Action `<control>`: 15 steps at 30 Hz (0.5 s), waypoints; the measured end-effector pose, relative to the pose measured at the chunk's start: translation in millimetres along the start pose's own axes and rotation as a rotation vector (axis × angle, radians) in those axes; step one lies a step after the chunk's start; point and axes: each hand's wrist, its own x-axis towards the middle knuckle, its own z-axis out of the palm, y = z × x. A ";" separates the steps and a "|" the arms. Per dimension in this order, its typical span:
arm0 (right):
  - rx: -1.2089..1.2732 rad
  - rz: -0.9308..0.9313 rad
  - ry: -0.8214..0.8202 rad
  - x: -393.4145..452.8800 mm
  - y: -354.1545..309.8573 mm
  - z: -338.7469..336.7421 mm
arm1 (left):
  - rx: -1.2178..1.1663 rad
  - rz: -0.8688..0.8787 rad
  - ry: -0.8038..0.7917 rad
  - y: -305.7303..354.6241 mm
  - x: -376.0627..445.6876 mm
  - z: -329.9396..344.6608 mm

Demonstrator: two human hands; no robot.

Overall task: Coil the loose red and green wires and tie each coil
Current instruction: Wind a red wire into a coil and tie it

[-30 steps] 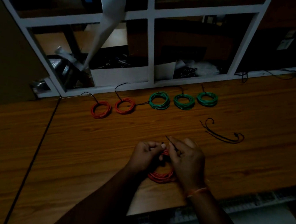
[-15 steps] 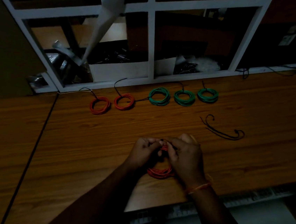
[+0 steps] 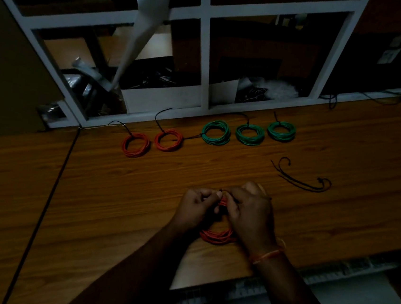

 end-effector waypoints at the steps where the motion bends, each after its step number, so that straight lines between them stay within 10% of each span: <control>1: -0.001 0.001 -0.005 -0.1 0.3 0.2 | -0.006 -0.003 0.001 -0.2 0.0 0.0; 15: -0.126 -0.037 -0.078 4.6 -3.7 -2.5 | 0.054 0.039 -0.030 -4.5 1.2 0.8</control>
